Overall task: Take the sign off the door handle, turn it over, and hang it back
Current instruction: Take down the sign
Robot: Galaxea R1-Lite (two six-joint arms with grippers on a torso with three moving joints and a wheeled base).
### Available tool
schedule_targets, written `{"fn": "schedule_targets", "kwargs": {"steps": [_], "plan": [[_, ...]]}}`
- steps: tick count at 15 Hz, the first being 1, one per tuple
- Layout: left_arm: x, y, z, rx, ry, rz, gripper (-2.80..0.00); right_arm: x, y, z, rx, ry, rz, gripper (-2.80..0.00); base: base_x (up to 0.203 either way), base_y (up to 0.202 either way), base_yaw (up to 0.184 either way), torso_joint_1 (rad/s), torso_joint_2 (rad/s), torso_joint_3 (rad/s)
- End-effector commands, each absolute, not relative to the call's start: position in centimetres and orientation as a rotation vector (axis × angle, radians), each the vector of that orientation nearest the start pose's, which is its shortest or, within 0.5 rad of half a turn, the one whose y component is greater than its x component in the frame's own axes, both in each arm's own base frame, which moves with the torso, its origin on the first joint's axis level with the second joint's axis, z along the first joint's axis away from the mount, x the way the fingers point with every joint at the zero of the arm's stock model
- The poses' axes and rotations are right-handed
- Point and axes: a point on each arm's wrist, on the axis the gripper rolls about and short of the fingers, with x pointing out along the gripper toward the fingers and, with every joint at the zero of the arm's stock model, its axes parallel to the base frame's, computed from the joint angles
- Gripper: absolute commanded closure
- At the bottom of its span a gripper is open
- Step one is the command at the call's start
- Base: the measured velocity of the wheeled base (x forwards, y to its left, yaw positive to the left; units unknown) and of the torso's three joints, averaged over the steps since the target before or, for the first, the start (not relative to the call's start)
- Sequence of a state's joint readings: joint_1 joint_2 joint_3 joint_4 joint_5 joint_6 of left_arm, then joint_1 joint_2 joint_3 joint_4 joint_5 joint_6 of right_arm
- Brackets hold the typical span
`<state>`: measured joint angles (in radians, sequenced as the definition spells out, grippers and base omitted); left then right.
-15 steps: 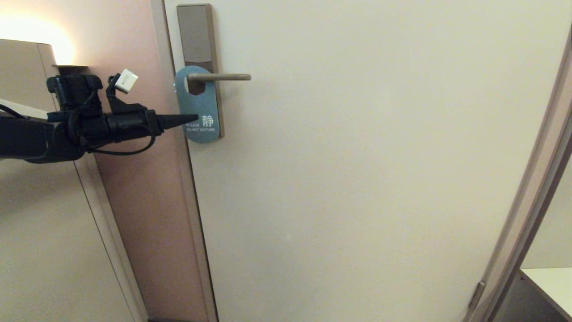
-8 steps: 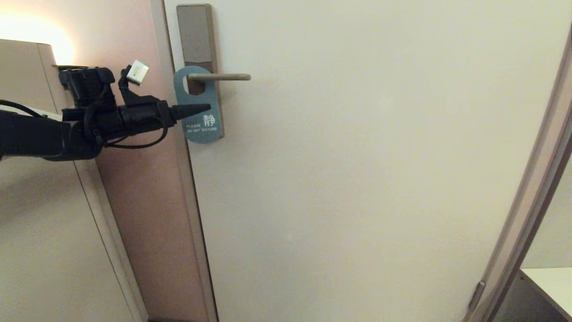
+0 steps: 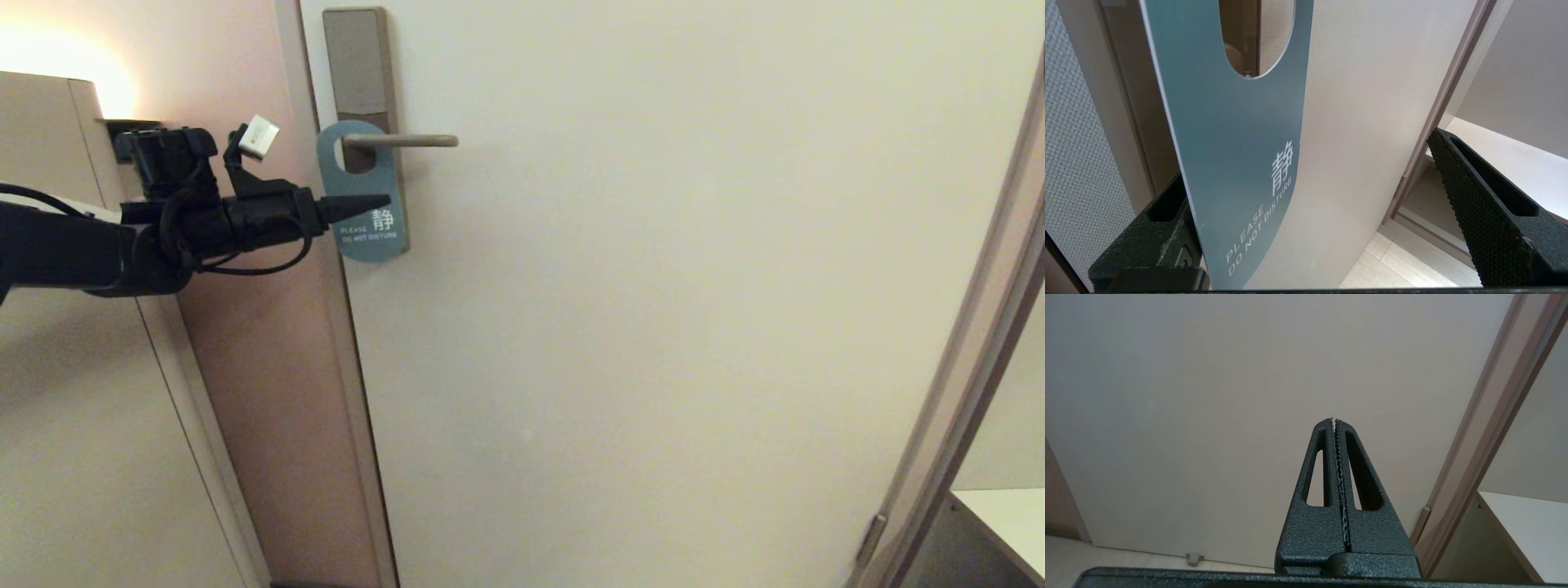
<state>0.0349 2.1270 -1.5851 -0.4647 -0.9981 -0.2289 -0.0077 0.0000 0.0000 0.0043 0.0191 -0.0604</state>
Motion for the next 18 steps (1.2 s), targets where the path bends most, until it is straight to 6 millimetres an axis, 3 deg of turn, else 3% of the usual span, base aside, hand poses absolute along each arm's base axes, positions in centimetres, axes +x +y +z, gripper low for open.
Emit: {"fn": "schedule_targets", "kwargs": {"steps": [1, 10, 18], "plan": [[44.1, -0.3, 22.0, -0.253, 0.184, -0.955, -2.8, -2.3, 0.1, 7.5, -0.061, 0.004, 0.012, 0.0, 0.0, 0.0, 0.0, 0.0, 0.0, 0.0], [43.8, -1.8, 21.8, -0.252, 0.191, -0.987, -2.8, -2.3, 0.1, 7.5, -0.061, 0.004, 0.012, 0.0, 0.0, 0.0, 0.0, 0.0, 0.0, 0.0], [45.0, -1.4, 20.4, -0.243, 0.172, -0.971, -2.8, -2.3, 0.1, 7.5, -0.061, 0.004, 0.012, 0.0, 0.0, 0.0, 0.0, 0.0, 0.0, 0.0]]}}
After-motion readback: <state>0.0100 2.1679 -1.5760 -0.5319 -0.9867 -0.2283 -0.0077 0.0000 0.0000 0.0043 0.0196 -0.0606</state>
